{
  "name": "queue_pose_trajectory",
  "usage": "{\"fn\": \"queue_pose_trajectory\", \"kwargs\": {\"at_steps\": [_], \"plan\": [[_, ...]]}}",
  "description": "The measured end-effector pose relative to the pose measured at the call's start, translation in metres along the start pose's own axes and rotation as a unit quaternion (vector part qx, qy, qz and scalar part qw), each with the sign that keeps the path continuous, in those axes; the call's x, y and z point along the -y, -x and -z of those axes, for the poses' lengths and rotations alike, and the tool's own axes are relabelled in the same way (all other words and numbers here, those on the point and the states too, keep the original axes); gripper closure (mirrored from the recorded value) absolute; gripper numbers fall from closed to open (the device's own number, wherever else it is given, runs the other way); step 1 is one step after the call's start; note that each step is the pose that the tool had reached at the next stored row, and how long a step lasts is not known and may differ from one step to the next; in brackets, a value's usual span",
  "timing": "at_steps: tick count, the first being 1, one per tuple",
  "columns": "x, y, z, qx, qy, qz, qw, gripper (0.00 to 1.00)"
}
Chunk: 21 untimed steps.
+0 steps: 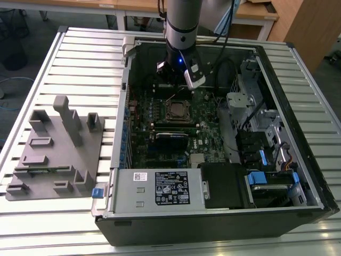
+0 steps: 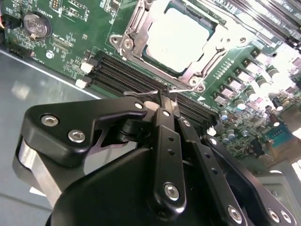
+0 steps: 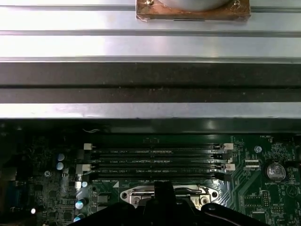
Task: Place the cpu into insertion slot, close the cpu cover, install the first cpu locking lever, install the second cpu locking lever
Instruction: 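Install the first cpu locking lever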
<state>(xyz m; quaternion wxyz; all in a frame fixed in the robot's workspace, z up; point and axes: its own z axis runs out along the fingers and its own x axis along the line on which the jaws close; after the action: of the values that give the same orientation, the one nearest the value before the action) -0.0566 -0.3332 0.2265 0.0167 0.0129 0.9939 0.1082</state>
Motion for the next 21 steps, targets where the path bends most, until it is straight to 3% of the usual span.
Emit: {"fn": "queue_pose_trajectory", "kwargs": {"at_steps": [11,21], "plan": [[-0.0058,0.0012,-0.0031,-0.0001,0.0000,0.000,1.0000,0.90],[-0.0058,0.0044,-0.0046,0.0000,-0.0001,0.000,1.0000,0.90]]}}
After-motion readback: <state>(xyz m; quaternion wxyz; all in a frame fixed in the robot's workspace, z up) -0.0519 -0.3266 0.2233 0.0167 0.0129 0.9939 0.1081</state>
